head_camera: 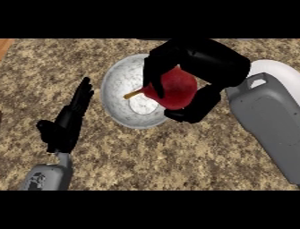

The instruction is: Pick the pear from the plate and place it in the bowl

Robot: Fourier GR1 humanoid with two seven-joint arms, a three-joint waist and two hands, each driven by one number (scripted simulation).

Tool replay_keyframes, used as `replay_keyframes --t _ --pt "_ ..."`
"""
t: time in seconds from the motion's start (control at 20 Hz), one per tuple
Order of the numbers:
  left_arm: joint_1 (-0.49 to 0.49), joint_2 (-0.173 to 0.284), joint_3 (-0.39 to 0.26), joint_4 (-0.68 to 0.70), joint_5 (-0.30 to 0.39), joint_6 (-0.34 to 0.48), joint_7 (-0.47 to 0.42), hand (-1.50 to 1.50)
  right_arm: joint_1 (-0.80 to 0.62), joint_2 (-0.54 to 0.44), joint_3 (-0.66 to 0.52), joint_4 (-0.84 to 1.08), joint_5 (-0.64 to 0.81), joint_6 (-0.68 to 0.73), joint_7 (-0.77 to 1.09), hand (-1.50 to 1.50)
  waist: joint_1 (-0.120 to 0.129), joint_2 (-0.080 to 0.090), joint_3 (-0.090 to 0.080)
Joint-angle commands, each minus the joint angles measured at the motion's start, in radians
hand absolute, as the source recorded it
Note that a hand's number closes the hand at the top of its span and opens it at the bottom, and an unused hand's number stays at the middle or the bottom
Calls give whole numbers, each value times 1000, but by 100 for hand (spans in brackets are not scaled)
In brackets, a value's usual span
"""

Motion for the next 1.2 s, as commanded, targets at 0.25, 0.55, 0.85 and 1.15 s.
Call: replay_keyframes --t 0.25,0.55,0.85,1.15 --pt "41 -7 -11 -33 -13 3 -16 0 -106 119 16 485 239 -150 -265 150 0 -2 0" --pt "-29 -8 -4 -21 -1 -7 35 0 -156 127 52 748 250 -8 -377 -150 11 5 0" --pt "14 -30 -22 -21 -9 2 20 0 -228 202 1 898 202 83 -523 -150 14 4 1" --pt "17 19 -1 -36 -7 -30 15 0 -252 195 -146 931 43 116 -554 -150 10 3 1"
